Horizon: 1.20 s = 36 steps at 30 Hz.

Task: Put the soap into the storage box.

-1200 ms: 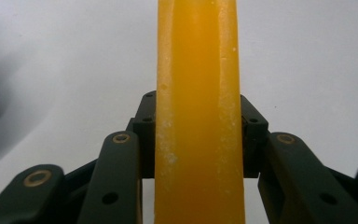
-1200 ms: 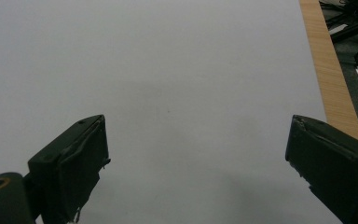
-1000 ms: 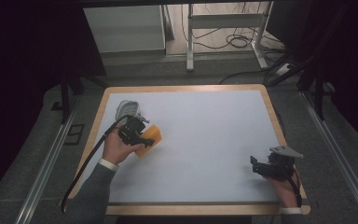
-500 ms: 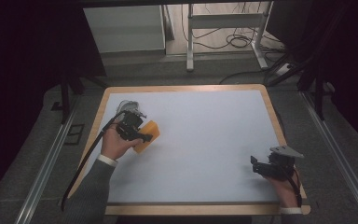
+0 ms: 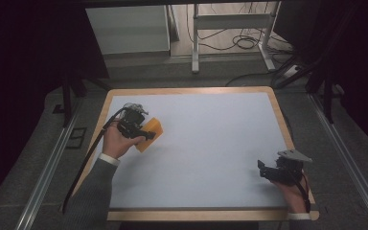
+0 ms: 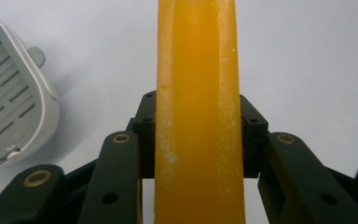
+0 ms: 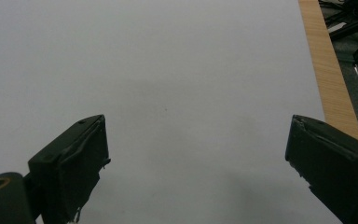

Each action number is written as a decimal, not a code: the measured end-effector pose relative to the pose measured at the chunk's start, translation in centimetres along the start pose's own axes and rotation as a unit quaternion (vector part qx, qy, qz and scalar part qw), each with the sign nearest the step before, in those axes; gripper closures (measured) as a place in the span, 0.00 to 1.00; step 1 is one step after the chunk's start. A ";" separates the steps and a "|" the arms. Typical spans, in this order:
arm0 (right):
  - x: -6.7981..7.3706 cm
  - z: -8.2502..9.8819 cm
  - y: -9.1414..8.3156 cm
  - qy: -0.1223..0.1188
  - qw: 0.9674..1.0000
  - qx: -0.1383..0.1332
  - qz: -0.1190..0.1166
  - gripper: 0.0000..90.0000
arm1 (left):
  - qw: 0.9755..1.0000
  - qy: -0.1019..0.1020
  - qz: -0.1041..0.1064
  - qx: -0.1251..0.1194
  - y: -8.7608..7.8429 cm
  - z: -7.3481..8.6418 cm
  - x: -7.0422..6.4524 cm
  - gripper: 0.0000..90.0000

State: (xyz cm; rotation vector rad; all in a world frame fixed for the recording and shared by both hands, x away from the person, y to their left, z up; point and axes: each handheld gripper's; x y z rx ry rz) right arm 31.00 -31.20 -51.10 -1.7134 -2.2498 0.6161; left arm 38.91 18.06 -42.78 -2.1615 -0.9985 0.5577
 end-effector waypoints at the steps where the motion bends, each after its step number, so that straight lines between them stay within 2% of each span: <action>1: 0.0 0.0 0.0 0.000 1.000 0.000 0.000 0.07 | 1.000 0.001 -0.002 0.001 -0.1 -0.1 0.1 0.68; 8: 0.0 0.0 0.0 0.000 1.000 0.000 0.000 0.07 | 1.000 -0.008 -0.006 -0.008 -0.3 -0.7 0.7 0.68; 16: 0.0 0.0 0.0 0.000 1.000 0.001 0.001 0.06 | 0.999 -0.026 -0.020 -0.012 -0.5 -1.4 2.3 0.68; 22: 0.0 0.0 0.0 0.000 1.000 0.001 0.001 0.07 | 0.999 -0.022 -0.030 -0.016 -0.9 -1.9 2.6 0.68; 36: -0.1 0.1 0.1 -0.001 1.000 0.003 0.002 0.07 | 0.999 -0.034 -0.032 -0.026 -1.6 -3.1 3.4 0.68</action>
Point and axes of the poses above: each handheld gripper's, and its own axes: y roughly forward along the jaws, z roughly out of its underside, x roughly to its left, and after that the axes turned 9 degrees about -x, right-handed
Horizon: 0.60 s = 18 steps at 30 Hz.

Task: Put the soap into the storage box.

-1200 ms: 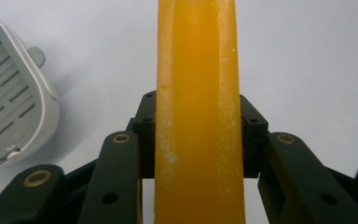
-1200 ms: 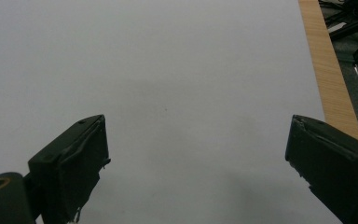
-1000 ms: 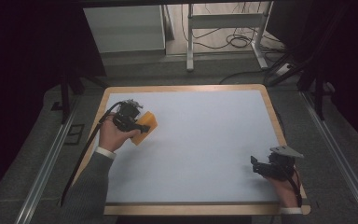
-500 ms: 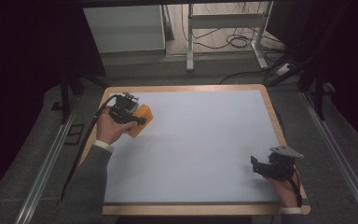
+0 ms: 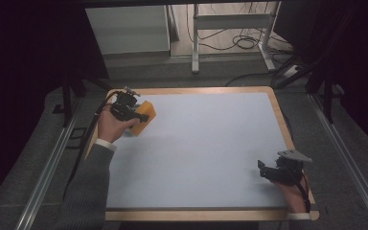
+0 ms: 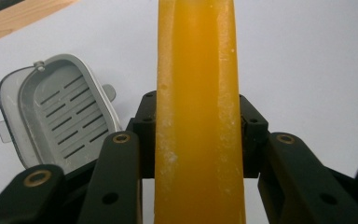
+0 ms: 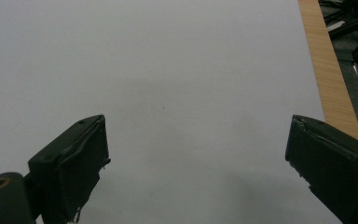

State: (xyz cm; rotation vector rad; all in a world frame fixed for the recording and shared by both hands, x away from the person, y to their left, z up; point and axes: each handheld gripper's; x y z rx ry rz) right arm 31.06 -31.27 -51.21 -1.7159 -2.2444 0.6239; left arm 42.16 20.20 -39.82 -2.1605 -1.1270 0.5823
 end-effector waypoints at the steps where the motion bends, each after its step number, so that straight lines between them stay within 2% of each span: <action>1: 0.0 0.0 0.0 0.000 1.000 -0.001 0.001 0.07 | 1.000 -0.001 0.001 0.000 0.0 -0.1 0.1 0.68; 6: -0.1 0.0 -0.1 0.002 1.000 -0.002 0.001 0.07 | 1.000 -0.001 -0.006 -0.011 -0.2 -0.4 0.3 0.68; 9: -0.1 0.0 -0.1 0.003 1.000 -0.002 0.002 0.07 | 1.000 -0.003 0.003 -0.012 -0.2 -0.5 0.3 0.68; 13: -0.1 0.0 0.0 0.001 1.000 -0.001 0.002 0.07 | 1.000 -0.006 0.003 -0.009 -0.2 -0.6 0.6 0.68; 17: -0.1 -0.1 -0.1 0.003 1.000 -0.003 0.003 0.07 | 1.000 -0.014 0.000 -0.006 -0.1 -0.7 1.3 0.68; 18: -0.1 0.0 -0.1 0.003 1.000 -0.002 0.003 0.07 | 1.000 -0.022 0.001 -0.005 0.1 -0.8 1.8 0.68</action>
Point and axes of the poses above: each handheld gripper's, and its own axes: y roughly forward along the jaws, z roughly out of its underside, x roughly to its left, and after that the axes turned 9 degrees about -x, right-handed
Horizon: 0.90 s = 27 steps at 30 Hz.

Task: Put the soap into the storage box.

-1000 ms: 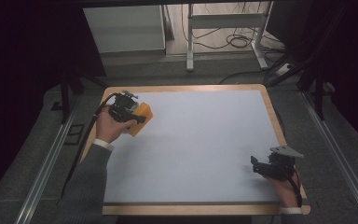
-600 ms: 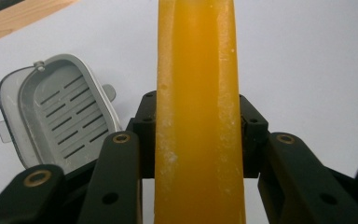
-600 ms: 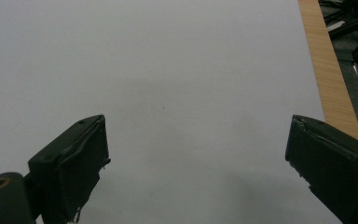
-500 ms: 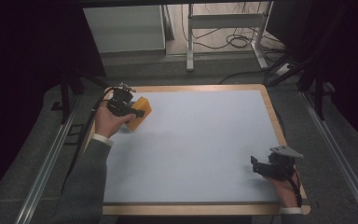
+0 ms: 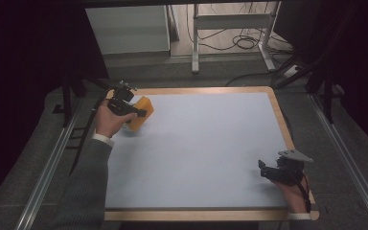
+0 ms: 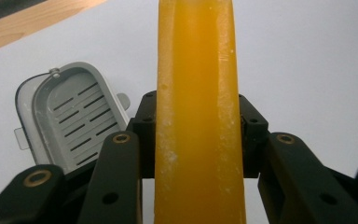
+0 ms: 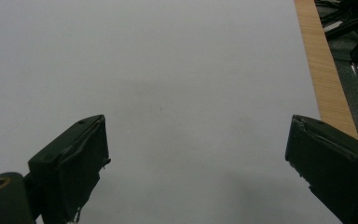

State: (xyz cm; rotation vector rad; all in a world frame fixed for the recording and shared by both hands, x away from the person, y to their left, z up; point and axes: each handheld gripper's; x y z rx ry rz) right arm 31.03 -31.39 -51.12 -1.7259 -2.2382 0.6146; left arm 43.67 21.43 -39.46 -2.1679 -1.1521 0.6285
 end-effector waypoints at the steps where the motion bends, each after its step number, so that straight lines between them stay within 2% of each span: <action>1: 0.0 0.0 0.0 0.001 1.000 0.000 -0.001 0.07 | 1.000 -0.002 0.000 -0.001 0.1 0.0 0.3 0.68; 12: 0.0 0.0 0.0 0.000 1.000 0.001 -0.001 0.07 | 0.999 -0.033 -0.017 -0.001 0.6 -0.4 2.6 0.68; 19: 0.0 0.1 0.0 0.000 1.000 0.002 0.000 0.07 | 0.999 -0.042 -0.020 0.001 1.1 -0.5 3.2 0.68; 22: -0.1 0.1 0.0 0.001 1.000 0.002 -0.001 0.07 | 0.999 -0.042 -0.030 -0.006 1.2 -0.5 3.4 0.68; 27: 0.0 0.1 0.1 0.000 1.000 0.002 -0.002 0.07 | 0.998 -0.051 -0.032 -0.006 1.4 -0.6 3.9 0.68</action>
Point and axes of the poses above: each handheld gripper's, and its own axes: y roughly forward along the jaws, z roughly out of its underside, x roughly to its left, and after that the axes turned 9 degrees about -x, right-handed
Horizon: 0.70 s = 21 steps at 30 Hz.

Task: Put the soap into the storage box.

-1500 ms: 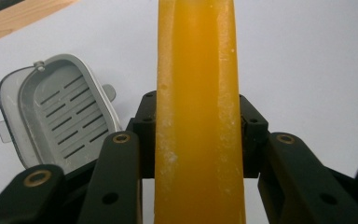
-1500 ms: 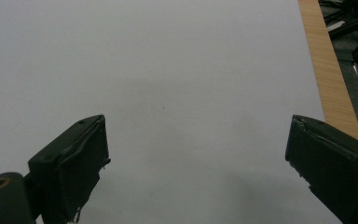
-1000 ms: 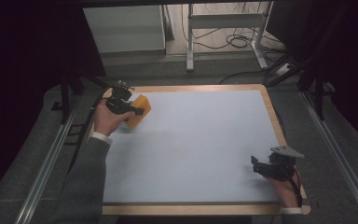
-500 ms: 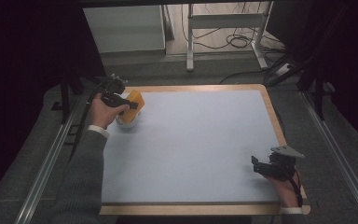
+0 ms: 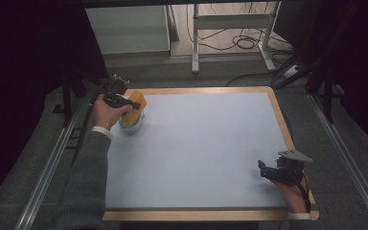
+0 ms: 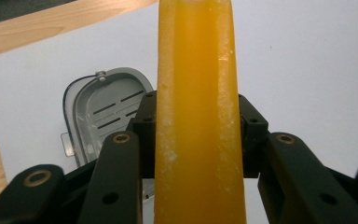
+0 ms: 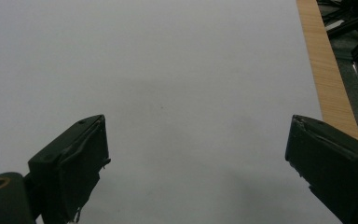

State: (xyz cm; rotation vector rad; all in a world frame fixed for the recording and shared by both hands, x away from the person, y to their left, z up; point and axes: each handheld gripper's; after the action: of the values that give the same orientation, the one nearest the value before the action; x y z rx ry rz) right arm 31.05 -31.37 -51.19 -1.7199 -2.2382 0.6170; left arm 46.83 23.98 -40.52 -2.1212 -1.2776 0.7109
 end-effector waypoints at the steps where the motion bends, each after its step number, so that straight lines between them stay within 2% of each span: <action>1: 0.0 0.0 0.0 -0.001 1.000 0.000 0.000 0.07 | 1.000 -0.004 -0.002 0.001 0.2 0.0 0.3 0.68; 12: -0.1 0.0 -0.1 0.002 1.000 -0.002 0.001 0.07 | 1.000 -0.023 -0.008 0.014 1.3 0.3 1.5 0.68; 21: -0.2 -0.1 -0.2 0.002 1.000 -0.004 0.002 0.07 | 0.999 -0.036 -0.013 0.011 1.8 0.2 2.1 0.68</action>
State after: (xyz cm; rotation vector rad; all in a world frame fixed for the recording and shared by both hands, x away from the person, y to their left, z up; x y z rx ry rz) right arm 30.94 -31.61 -51.02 -1.7300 -2.2386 0.6060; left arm 48.66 25.20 -42.24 -2.0740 -1.3267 0.7936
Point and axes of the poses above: each handheld gripper's, and its own axes: y roughly forward along the jaws, z roughly out of its underside, x roughly to its left, and after that the axes turned 9 degrees about -x, right-handed
